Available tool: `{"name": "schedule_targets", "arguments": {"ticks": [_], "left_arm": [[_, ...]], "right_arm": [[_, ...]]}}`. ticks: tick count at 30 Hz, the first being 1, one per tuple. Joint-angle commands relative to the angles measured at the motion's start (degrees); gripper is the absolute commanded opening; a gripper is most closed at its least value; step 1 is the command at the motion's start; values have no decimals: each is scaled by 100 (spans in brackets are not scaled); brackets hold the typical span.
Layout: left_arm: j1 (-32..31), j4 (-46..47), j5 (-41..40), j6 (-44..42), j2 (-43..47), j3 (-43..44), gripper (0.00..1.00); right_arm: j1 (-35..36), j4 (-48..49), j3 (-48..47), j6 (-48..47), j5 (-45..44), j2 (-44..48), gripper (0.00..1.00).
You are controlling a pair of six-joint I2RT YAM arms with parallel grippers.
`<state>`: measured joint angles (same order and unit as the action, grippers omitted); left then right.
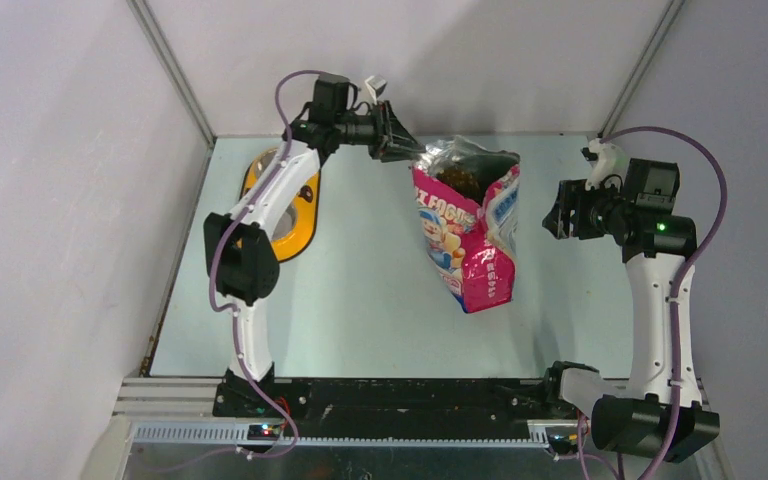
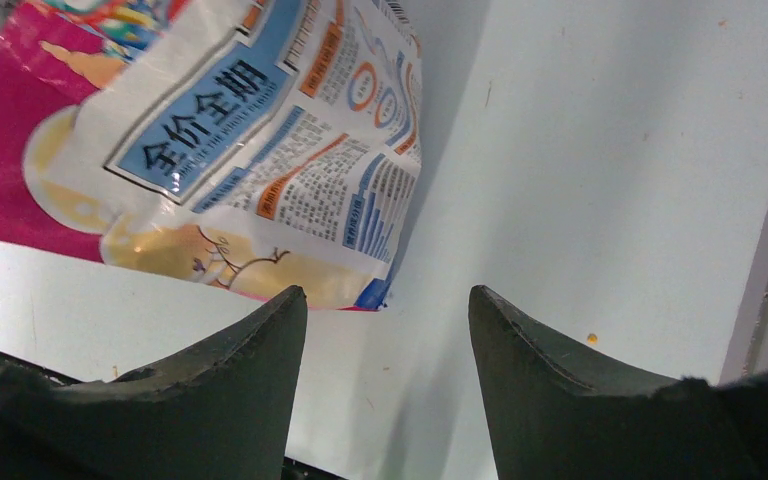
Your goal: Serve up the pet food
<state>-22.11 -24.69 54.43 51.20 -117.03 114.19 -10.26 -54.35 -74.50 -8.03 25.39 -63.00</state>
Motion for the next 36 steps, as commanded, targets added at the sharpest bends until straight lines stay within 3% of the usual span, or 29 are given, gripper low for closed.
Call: {"name": "schedule_targets", "arguments": {"ticks": [1, 10, 14, 16, 20, 24, 28, 36], "left_arm": [[175, 202, 210, 131, 527, 177, 0], [298, 278, 30, 518, 892, -504, 0], [420, 997, 173, 1116, 1094, -1133, 0], [470, 1835, 300, 1628, 1187, -1575, 0], [492, 5284, 296, 3450, 1123, -2543, 0], [485, 7362, -155, 5323, 831, -3206, 0], [361, 8682, -436, 6021, 657, -3561, 0], [240, 10103, -974, 7060, 443, -4248, 0]], "right_arm": [[-29, 62, -128, -65, -98, -75, 64], [-33, -11, -152, -123, -166, -52, 64], [-33, -96, -174, -94, -193, -87, 64], [-37, -120, -172, -99, -234, -97, 64], [-33, -185, -182, -169, -384, -112, 64], [-37, -278, -239, -236, -564, -196, 64], [-37, -412, -333, -318, -752, -252, 64], [-37, -533, -521, -306, -806, -354, 64]]}}
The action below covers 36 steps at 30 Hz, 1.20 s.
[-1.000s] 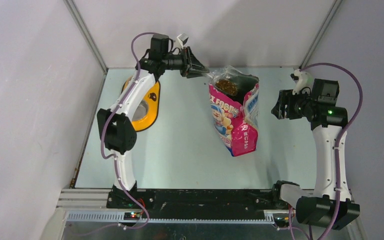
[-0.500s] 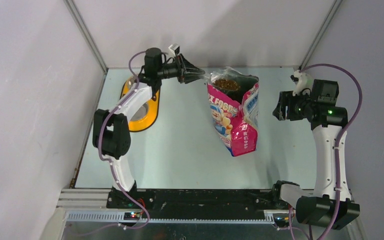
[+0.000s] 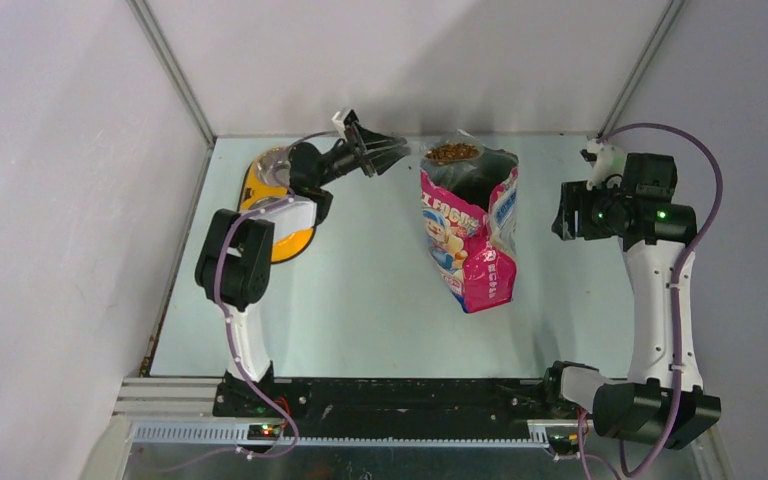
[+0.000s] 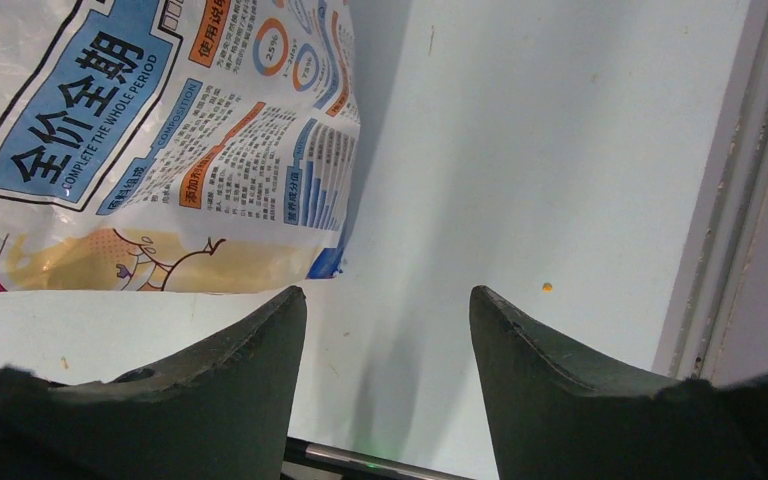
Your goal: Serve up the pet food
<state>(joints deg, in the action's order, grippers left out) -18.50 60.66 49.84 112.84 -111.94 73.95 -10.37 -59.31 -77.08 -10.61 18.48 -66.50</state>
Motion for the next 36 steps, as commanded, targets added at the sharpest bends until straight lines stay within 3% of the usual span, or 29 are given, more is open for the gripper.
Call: {"name": "schedule_targets", "arguments": {"ticks": [1, 8, 23, 36], "left_arm": [[-155, 1839, -544, 1091, -123, -199, 0], [63, 1825, -361, 950, 19, 137, 0], [2074, 491, -77, -484, 1175, -311, 0], [3535, 105, -829, -1495, 1732, -1429, 0]], "right_arm": [[-26, -33, -268, -38, -105, -10, 64], [-26, -43, -314, -78, -43, 47, 64], [-26, 92, -265, -108, 307, 68, 64], [-26, 121, -259, -125, 469, 19, 64]]}}
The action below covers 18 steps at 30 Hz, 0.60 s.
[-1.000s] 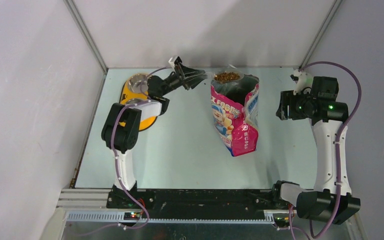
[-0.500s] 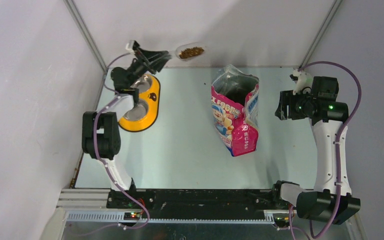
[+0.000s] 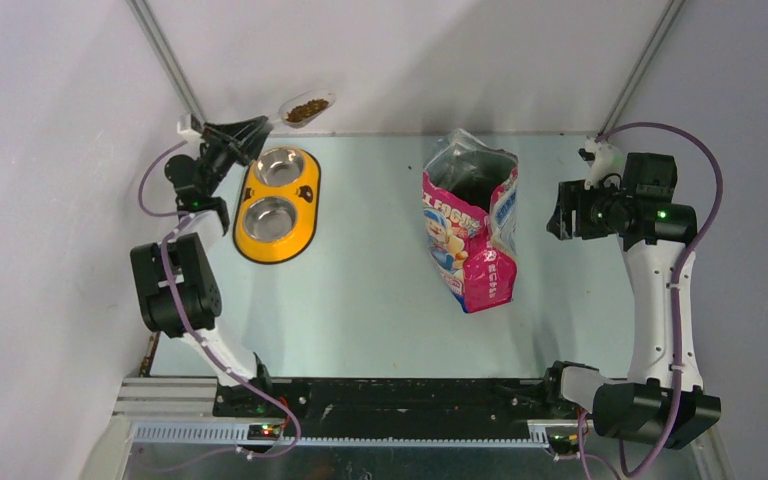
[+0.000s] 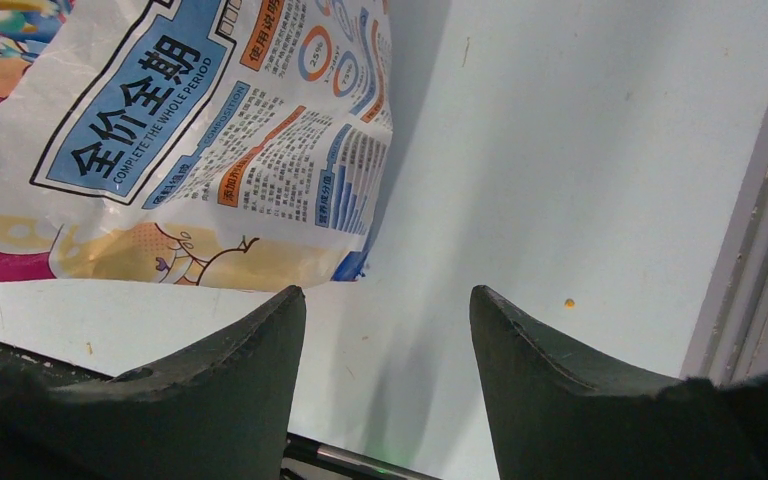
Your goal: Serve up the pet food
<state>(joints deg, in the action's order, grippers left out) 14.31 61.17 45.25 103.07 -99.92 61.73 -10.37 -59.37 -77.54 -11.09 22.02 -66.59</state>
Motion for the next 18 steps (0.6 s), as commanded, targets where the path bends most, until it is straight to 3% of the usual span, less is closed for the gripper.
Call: {"name": "schedule_targets", "arguments": {"ticks": [1, 18], "left_arm": [[359, 49, -441, -598, 582, -272, 0], [1337, -997, -1247, -2448, 1308, -1746, 0]], "right_arm": [[-26, 128, -210, -77, 128, 21, 64], [-26, 199, -38, -20, 244, 113, 65]]}}
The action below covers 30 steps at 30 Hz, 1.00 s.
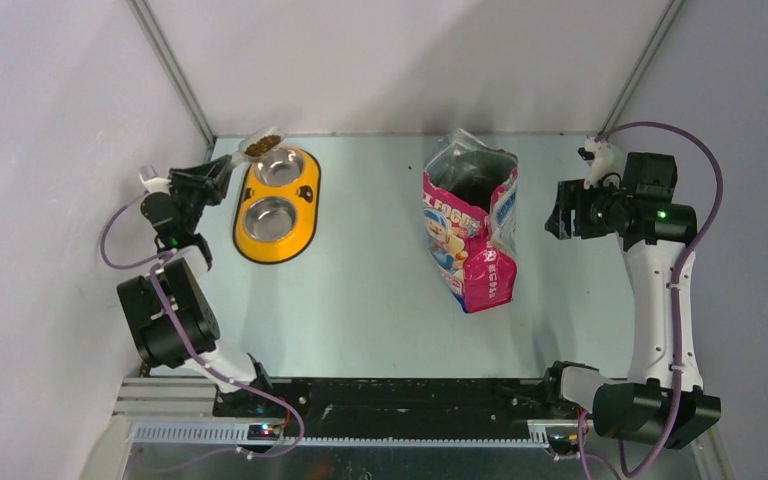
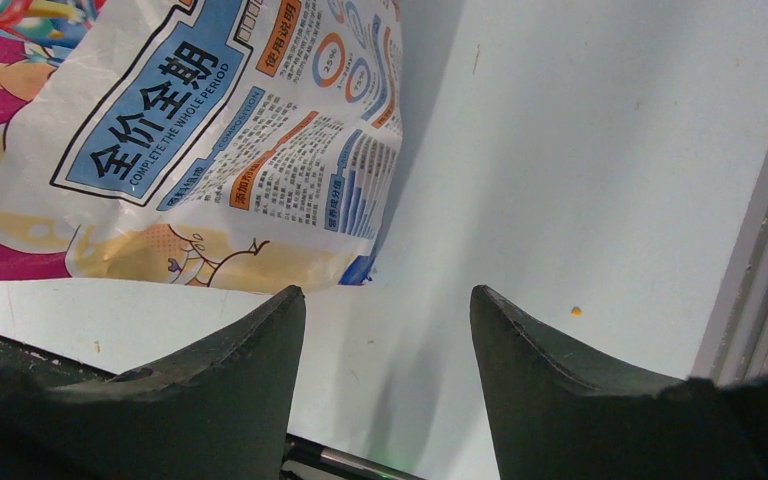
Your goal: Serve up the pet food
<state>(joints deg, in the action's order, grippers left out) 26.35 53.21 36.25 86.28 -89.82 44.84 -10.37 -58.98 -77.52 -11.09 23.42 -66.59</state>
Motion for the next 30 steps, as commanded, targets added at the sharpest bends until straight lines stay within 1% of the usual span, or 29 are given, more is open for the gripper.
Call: {"name": "schedule_targets", "arguments": {"ticks": [1, 5, 10, 16, 18, 20, 23, 27, 30], "left_arm": [[160, -348, -395, -840, 303, -90, 0], [224, -752, -666, -1247, 297, -120, 0], [230, -1212, -964, -1556, 214, -44, 0], [193, -1792, -1179, -1859, -128, 305, 0], [164, -1997, -1360, -2086, -207, 536, 0], [103, -2177, -1382, -2178, -333, 682, 0], [-27, -2547, -1439, -2467, -616, 1131, 0], [-269, -3425, -1535, -3046, -929, 1768, 0], [-434, -3831, -1818, -3489, -1037, 2132, 0]], "right_arm": [[-26, 164, -33, -18, 107, 129, 65], [-26, 176, 2, 2, 118, 173, 65], [-26, 144, 4, 15, 123, 222, 65], [-26, 162, 68, 10, 103, 259, 65], [-26, 173, 110, 20, 109, 267, 65], [-26, 188, 150, 39, 118, 287, 65], [-26, 187, 188, 27, 116, 316, 65], [-33, 168, 226, 2, 85, 365, 65], [-35, 175, 291, -11, 84, 401, 65]]}}
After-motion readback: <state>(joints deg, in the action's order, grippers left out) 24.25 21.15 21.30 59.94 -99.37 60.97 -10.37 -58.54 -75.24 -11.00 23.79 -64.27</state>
